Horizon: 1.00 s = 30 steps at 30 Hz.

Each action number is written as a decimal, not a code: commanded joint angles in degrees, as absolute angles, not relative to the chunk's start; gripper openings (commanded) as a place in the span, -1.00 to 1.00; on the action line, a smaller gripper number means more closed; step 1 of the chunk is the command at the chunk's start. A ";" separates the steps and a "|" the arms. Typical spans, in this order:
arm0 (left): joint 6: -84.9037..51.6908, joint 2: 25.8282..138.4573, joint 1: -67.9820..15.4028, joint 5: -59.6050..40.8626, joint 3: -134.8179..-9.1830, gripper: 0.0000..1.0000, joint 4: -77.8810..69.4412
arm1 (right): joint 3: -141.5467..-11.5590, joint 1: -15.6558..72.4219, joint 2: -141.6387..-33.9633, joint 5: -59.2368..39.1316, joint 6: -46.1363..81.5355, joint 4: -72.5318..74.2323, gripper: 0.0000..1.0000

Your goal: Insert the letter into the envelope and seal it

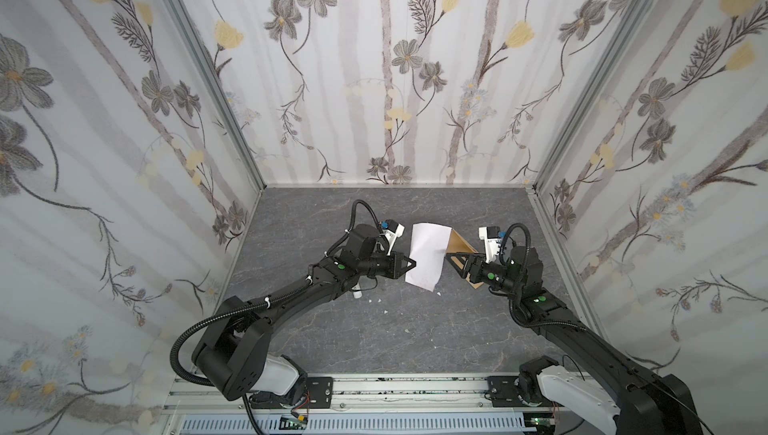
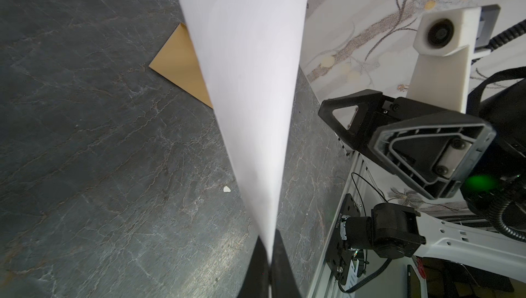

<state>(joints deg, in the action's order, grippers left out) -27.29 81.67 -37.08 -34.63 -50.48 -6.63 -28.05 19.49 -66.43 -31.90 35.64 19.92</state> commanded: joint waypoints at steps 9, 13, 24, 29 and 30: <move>-28.99 79.49 -37.18 -36.01 -52.63 -1.00 -7.47 | -28.33 19.55 -71.80 -36.79 37.90 31.35 0.29; -29.27 79.39 -37.25 -36.10 -52.91 -1.00 -7.47 | -28.92 19.58 -72.89 -37.97 38.35 33.52 0.29; -29.87 78.42 -37.37 -35.67 -53.10 -1.00 -7.47 | -32.15 19.26 -76.21 -38.30 36.16 32.96 0.26; -29.79 77.61 -37.41 -34.95 -52.82 -1.00 -7.47 | -31.98 17.40 -74.93 -37.33 35.04 30.43 0.29; -29.79 77.58 -37.42 -34.98 -52.75 -1.00 -7.47 | -31.75 16.86 -74.67 -37.44 34.95 30.32 0.30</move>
